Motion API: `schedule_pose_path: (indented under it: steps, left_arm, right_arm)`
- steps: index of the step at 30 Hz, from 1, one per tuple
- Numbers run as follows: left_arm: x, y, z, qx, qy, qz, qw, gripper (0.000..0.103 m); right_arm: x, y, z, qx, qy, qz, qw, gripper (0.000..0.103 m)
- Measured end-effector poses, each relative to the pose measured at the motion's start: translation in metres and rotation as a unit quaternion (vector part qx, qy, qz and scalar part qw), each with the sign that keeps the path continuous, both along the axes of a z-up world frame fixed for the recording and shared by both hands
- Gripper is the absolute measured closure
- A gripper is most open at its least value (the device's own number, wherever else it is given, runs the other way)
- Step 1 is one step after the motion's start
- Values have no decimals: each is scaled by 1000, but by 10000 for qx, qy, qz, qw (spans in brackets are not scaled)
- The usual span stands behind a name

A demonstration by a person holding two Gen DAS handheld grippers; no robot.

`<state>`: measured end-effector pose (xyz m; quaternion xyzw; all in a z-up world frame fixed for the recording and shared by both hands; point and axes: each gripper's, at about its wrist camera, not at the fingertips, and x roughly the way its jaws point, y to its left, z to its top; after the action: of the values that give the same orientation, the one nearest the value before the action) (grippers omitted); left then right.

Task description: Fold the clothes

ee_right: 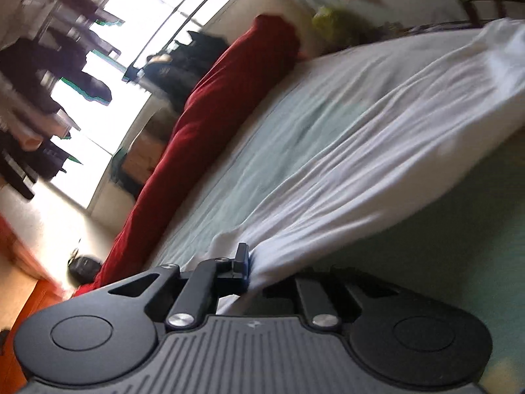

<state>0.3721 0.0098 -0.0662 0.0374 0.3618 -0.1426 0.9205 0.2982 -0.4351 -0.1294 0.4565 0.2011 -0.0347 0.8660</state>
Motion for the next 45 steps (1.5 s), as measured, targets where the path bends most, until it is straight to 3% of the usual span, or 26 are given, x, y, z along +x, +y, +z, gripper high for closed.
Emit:
schedule_pose_path:
  steps: [4,6,8,11,13,16,21,26,27,29,34,37,40,41,43,45]
  left_arm:
    - [-1,-1,5,-3,-14,47,10000,20]
    - [-2,-1,12,-19,-52,76,10000,22]
    - [-2,0,23,-83,-197,45,9998,22]
    - [3,5,38,-144,-393,89,9991,27]
    - [15,15,44,-152,-420,255,9987,30]
    - [37,34,40,-136,-334,653,9972,52]
    - [65,60,20,-121,-238,1223,9921,53]
    - [79,60,0,-101,-95,1259,9919,53]
    - [81,60,-3,-122,-69,1265,9919,62]
    - [81,64,-3,-344,-108,1357,9901,100]
    - [73,74,11,-526,-461,1464,9868,100]
    - [82,83,5,-460,-204,1608,9857,100]
    - [80,89,1,-429,-193,1704,9842,97]
    - [78,90,3,-383,-231,1716,9841,92]
    - [74,91,7,-303,-246,1782,9832,92]
    - [63,91,19,-347,-354,1674,9846,82]
  right_arm:
    - [-8,-12,-3,362,122,-232,9990,89]
    - [-10,-10,2,385,162,-172,9990,74]
    - [-13,-5,10,270,156,-74,9995,50]
    - [-15,9,28,-116,205,232,9995,33]
    - [-15,19,40,-434,233,428,9979,31]
    - [-20,27,53,-688,152,618,9956,26]
    - [-33,41,74,-1301,159,972,9866,22]
    - [-44,50,99,-1816,-39,867,9795,17]
    - [-42,51,99,-1854,-56,875,9787,17]
    - [-38,53,96,-1838,-18,936,9785,17]
    - [-33,60,93,-1842,-15,1029,9775,17]
    - [-32,62,93,-1808,-99,1068,9777,17]
    - [-31,62,91,-1802,-99,1088,9775,17]
    - [-31,62,91,-1795,-97,1073,9778,17]
    - [-31,60,89,-1763,-83,1072,9785,17]
    - [-31,58,89,-1730,-81,1081,9789,17]
